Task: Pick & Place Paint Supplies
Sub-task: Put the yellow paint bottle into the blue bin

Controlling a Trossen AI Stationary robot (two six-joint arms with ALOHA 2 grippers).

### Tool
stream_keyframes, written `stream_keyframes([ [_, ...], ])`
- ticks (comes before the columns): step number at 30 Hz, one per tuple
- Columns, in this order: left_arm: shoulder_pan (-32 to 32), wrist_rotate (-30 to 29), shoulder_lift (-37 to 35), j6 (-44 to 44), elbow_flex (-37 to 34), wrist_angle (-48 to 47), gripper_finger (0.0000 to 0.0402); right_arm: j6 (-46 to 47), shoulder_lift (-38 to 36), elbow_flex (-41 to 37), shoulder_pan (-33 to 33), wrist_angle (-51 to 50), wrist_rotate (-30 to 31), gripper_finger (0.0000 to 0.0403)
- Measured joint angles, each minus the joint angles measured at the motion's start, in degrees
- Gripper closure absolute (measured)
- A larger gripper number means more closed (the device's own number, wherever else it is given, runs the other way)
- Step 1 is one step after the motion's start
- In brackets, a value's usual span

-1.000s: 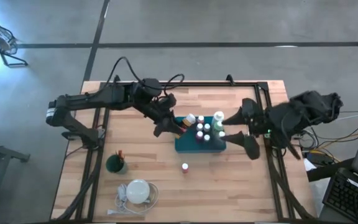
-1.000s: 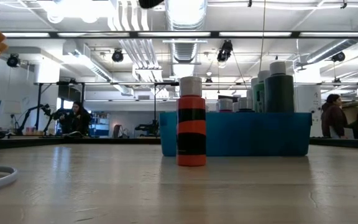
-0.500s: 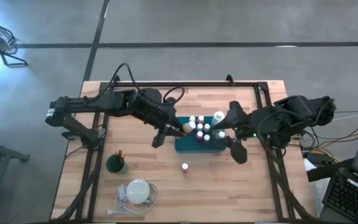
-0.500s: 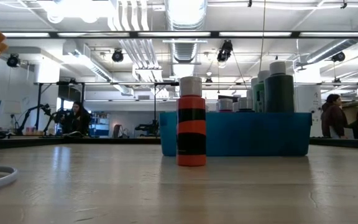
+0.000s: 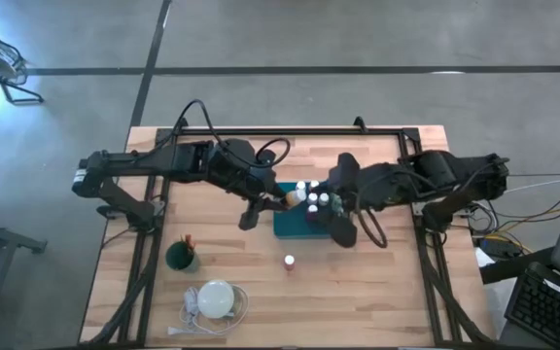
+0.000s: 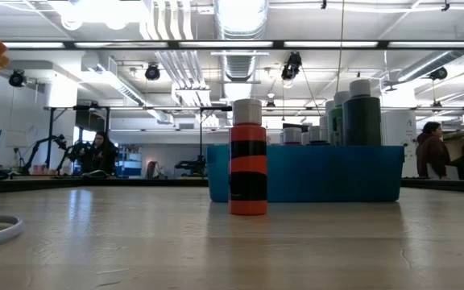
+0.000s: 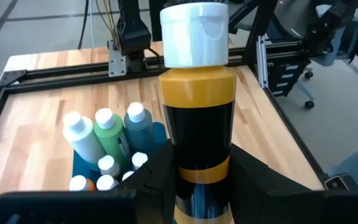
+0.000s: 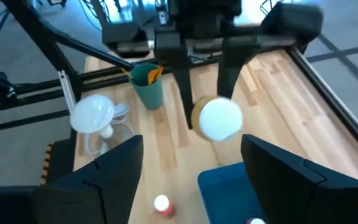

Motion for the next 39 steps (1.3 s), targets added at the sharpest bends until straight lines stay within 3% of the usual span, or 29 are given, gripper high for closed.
stream_keyframes([
  [8, 0.0, 0.0, 0.0, 0.0, 0.0, -1.1, 0.0298, -2.8, 2.7, 3.5, -3.0, -1.2, 0.0, 0.0134],
  [15, 0.0, 0.0, 0.0, 0.2, 0.0, -1.2, 0.0298, -3.8, 5.8, 5.4, -5.6, -2.8, -6.2, 0.0160],
  [39, 0.0, 0.0, 0.0, 0.2, 0.0, -1.7, 0.0298, -5.7, 7.6, 5.8, -7.6, -3.0, -7.1, 0.0226],
])
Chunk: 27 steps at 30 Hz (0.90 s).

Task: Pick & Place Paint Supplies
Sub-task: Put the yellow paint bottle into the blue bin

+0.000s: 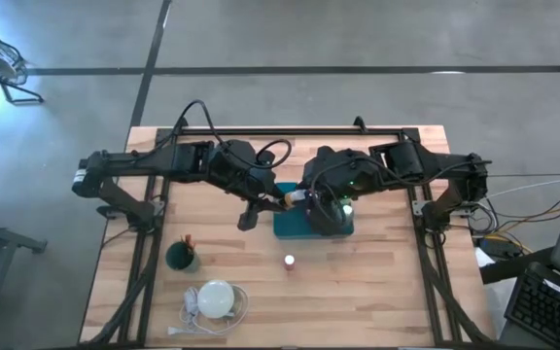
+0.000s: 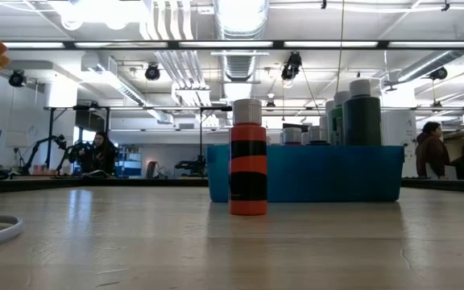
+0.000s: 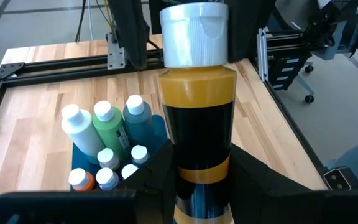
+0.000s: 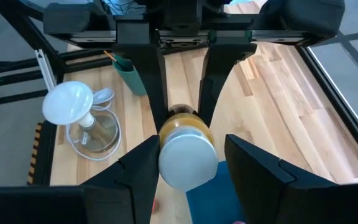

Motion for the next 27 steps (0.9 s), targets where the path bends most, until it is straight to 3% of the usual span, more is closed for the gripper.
stream_keyframes([
  [11, 0.0, -0.2, 0.0, 0.0, 0.0, -0.5, 0.0298, 0.1, 0.3, 0.0, -0.2, 0.1, -0.1, 0.0280],
  [21, 0.0, -0.1, 0.0, -0.3, 0.0, -0.5, 0.0295, -0.2, 0.3, 0.0, -0.2, 0.4, -0.1, 0.0288],
  [27, 0.0, -2.5, -0.6, -1.8, 0.3, -1.6, 0.0170, 0.0, -0.1, 0.0, -0.3, 0.4, -0.2, 0.0288],
])
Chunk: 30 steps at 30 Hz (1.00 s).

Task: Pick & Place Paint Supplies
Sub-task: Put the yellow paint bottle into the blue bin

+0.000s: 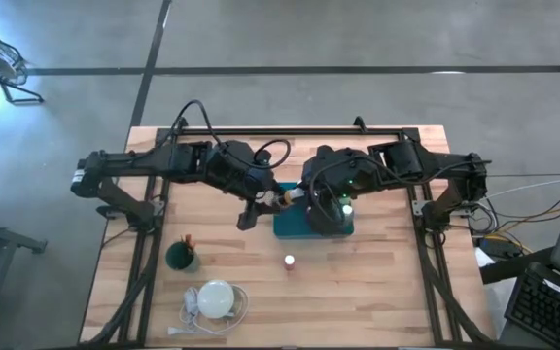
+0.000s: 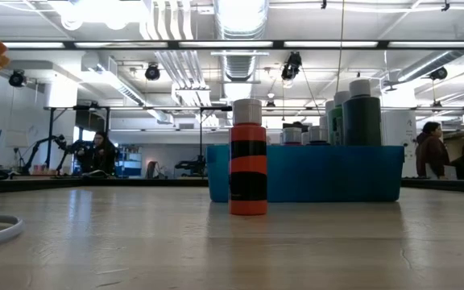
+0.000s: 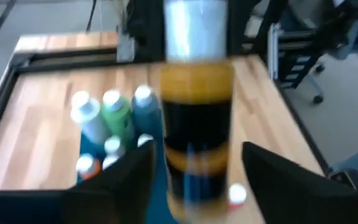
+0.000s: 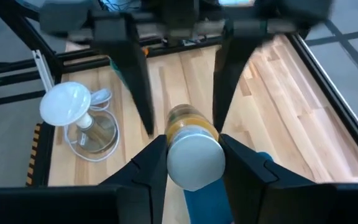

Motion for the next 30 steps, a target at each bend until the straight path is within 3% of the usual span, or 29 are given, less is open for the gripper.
stream_keyframes([
  [3, 0.8, -3.3, -0.9, -1.6, 1.9, -5.8, 0.0113, 1.2, -0.7, 0.0, 0.0, -1.5, 0.0, 0.0288],
  [7, 1.2, -12.4, -4.9, -3.5, 2.9, -10.3, 0.0079, 3.4, -1.1, 0.3, 0.0, -5.0, -0.1, 0.0288],
  [16, 0.6, -36.6, -21.9, -5.5, -3.5, -5.3, 0.0086, 5.5, 1.5, 0.3, -2.2, -11.7, -0.4, 0.0288],
  [21, 0.6, -46.9, -30.0, -6.5, -8.0, -4.0, 0.0086, 5.4, 4.4, 0.3, -4.1, -15.5, -0.9, 0.0288],
  [27, 0.6, -60.6, -35.2, -6.6, -12.1, -3.1, 0.0086, 4.5, 7.8, 0.3, -5.6, -20.2, -5.1, 0.0288],
  [30, 0.6, -63.7, -36.8, -6.6, -13.3, -3.1, 0.0085, 4.3, 9.0, -0.1, -5.3, -22.9, -4.8, 0.0288],
])
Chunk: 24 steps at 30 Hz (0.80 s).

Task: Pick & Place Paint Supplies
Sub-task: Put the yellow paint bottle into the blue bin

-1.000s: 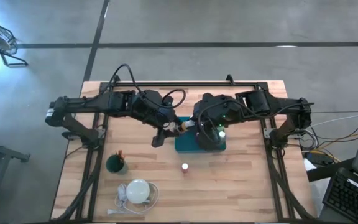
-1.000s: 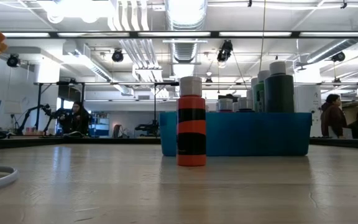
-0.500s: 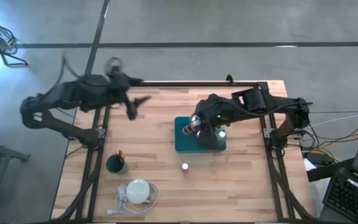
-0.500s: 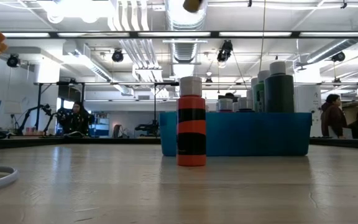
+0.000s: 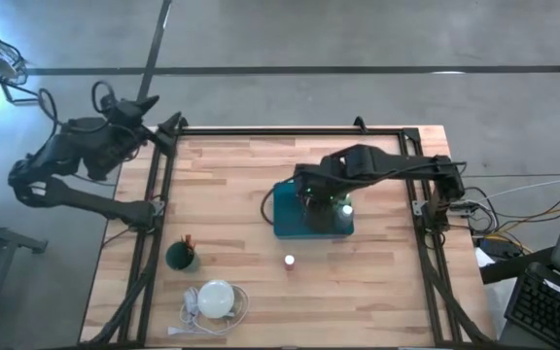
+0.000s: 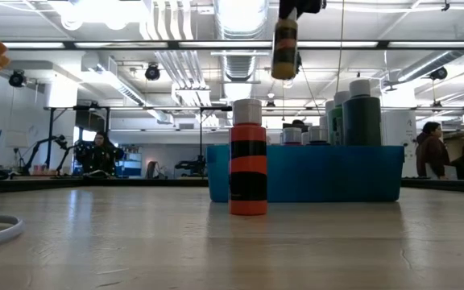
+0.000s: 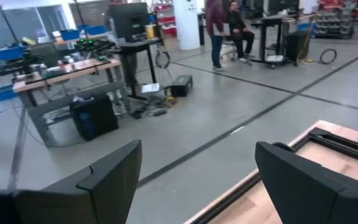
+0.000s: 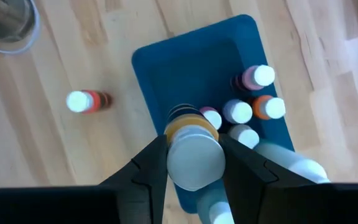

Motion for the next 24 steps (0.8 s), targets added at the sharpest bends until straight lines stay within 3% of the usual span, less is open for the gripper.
stream_keyframes([
  [24, 0.0, -0.8, 0.8, 0.2, -0.2, 0.6, 0.0081, -1.7, -0.3, -21.1, 1.9, 15.3, 0.4, 0.0288],
])
